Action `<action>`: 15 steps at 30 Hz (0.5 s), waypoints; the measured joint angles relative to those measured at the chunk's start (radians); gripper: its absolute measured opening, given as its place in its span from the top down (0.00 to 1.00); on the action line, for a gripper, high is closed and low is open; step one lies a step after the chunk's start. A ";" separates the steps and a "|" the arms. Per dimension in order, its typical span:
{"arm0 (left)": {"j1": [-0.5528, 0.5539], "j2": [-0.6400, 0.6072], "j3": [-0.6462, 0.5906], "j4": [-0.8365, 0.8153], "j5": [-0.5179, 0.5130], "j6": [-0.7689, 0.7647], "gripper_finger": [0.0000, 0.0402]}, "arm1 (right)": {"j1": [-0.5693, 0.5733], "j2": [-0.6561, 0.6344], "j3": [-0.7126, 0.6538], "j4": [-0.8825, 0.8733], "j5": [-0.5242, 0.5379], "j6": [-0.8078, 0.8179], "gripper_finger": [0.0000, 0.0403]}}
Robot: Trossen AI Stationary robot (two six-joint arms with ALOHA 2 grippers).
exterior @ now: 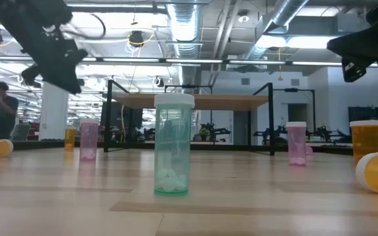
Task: Pick and place medicine bottles onto shelf by color
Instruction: Put the top small orange pill bottle on the shelf
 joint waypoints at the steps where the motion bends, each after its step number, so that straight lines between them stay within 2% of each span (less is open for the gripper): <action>1: 0.009 0.022 0.000 -0.001 0.007 0.000 0.77 | 0.000 0.000 0.000 0.000 0.000 0.000 0.89; 8: 0.013 0.142 0.000 0.076 0.011 0.027 0.59 | 0.000 0.000 0.000 0.000 0.000 0.000 0.89; 15: 0.014 0.207 0.000 0.062 -0.048 -0.079 0.53 | 0.000 0.000 0.000 0.000 0.000 0.000 0.89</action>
